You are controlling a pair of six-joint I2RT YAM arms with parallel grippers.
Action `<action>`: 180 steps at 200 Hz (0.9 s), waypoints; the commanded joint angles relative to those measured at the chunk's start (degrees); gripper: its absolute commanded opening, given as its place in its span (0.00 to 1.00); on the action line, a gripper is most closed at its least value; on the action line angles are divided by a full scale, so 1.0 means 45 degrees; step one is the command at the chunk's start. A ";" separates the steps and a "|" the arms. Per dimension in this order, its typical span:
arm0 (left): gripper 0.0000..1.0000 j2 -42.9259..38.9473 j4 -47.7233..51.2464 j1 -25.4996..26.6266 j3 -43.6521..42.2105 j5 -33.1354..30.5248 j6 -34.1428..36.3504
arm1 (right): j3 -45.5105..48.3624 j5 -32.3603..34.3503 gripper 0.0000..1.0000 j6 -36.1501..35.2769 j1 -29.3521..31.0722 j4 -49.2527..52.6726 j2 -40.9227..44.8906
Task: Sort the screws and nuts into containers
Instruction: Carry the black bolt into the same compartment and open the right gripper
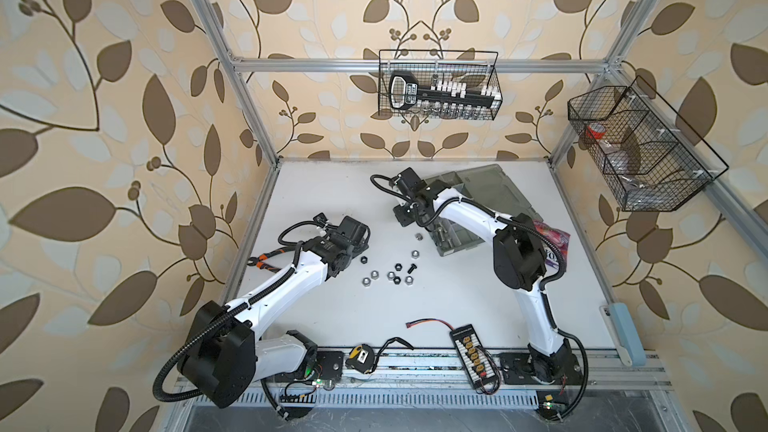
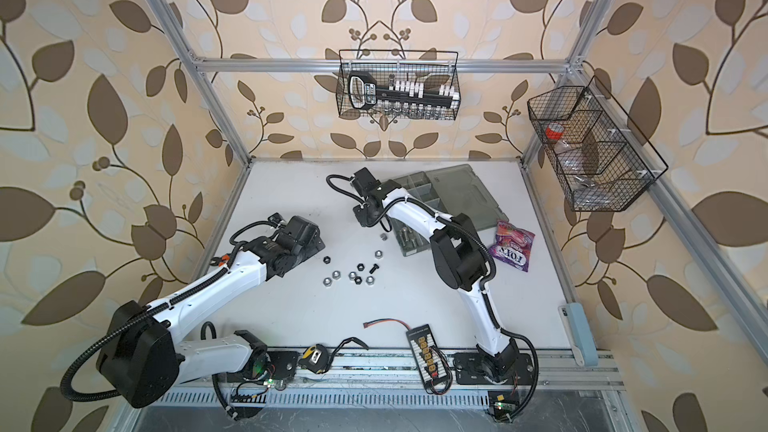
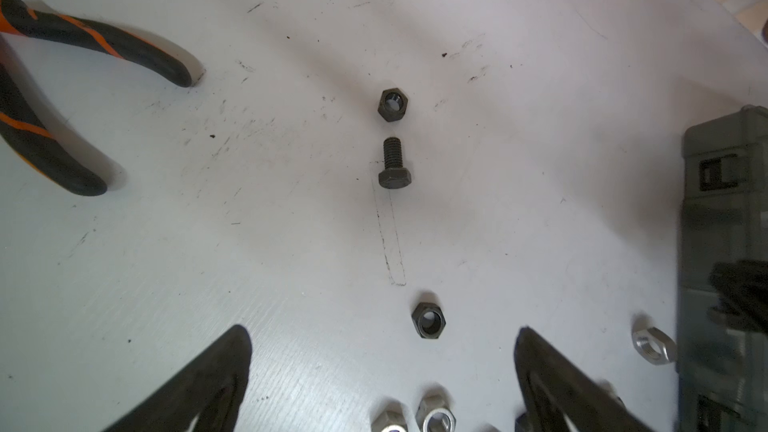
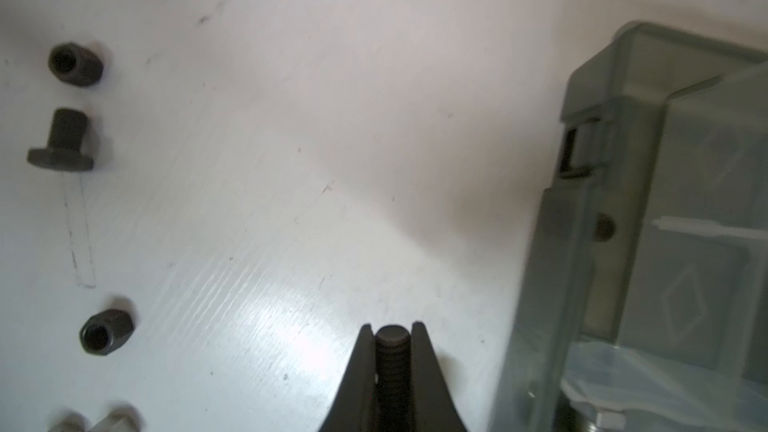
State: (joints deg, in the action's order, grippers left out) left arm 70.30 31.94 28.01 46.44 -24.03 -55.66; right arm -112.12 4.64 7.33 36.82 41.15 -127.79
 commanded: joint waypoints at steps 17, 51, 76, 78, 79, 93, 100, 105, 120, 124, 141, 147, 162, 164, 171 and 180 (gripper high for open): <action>0.99 0.0022 0.0207 -0.0133 0.0581 -0.0115 0.0103 | -0.1039 0.0021 0.00 0.0231 -0.0879 0.0308 0.0248; 0.99 0.0011 0.0206 -0.0132 0.0580 -0.0109 0.0122 | -0.1621 0.0241 0.00 0.0248 -0.1552 0.0281 -0.0352; 0.99 0.0040 0.0231 -0.0131 0.0584 -0.0103 0.0142 | -0.1868 0.0357 0.00 0.0243 -0.1874 0.0271 -0.0844; 0.99 0.0031 0.0227 -0.0131 0.0581 -0.0093 0.0142 | -0.1879 0.0341 0.00 0.0245 -0.1898 0.0300 -0.0876; 0.99 0.0036 0.0236 -0.0131 0.0580 -0.0101 0.0142 | -0.1881 0.0328 0.00 0.0245 -0.1905 0.0295 -0.0898; 0.99 0.0021 0.0245 -0.0141 0.0580 -0.0127 0.0142 | -0.1882 0.0296 0.00 0.0250 -0.1998 0.0290 -0.1152; 0.99 0.0012 0.0245 -0.0142 0.0580 -0.0117 0.0123 | -0.1851 0.0341 0.00 0.0269 -0.2009 0.0294 -0.1253; 0.99 0.0020 0.0253 -0.0141 0.0578 -0.0118 0.0123 | -0.1826 0.0381 0.00 0.0265 -0.2041 0.0274 -0.1333; 0.99 0.0019 0.0265 -0.0133 0.0580 -0.0109 0.0123 | -0.1775 0.0413 0.00 0.0308 -0.2105 0.0272 -0.1517; 0.99 0.0012 0.0265 -0.0138 0.0567 -0.0098 0.0113 | -0.1748 0.0399 0.00 0.0305 -0.2122 0.0280 -0.1551; 0.99 0.0000 0.0266 -0.0138 0.0562 -0.0071 0.0121 | -0.1654 0.0433 0.00 0.0316 -0.2169 0.0262 -0.1715; 0.99 0.0002 0.0282 -0.0137 0.0551 -0.0085 0.0122 | -0.1604 0.0433 0.00 0.0338 -0.2188 0.0226 -0.1738; 0.99 -0.0017 0.0314 -0.0145 0.0543 -0.0090 0.0122 | -0.1486 0.0435 0.00 0.0352 -0.2250 0.0161 -0.1809; 0.99 -0.0017 0.0306 -0.0149 0.0541 -0.0099 0.0122 | -0.1476 0.0433 0.00 0.0345 -0.2257 0.0170 -0.1816; 0.99 -0.0032 0.0323 -0.0141 0.0529 -0.0109 0.0122 | -0.1420 0.0416 0.00 0.0360 -0.2265 0.0140 -0.1839; 0.99 -0.0066 0.0323 -0.0131 0.0511 -0.0108 0.0107 | -0.1343 0.0394 0.04 0.0372 -0.2302 0.0105 -0.1856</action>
State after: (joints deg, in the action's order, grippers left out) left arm 70.59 31.97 28.01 47.00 -24.01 -55.57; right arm -119.13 5.78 8.19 27.03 41.45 -135.55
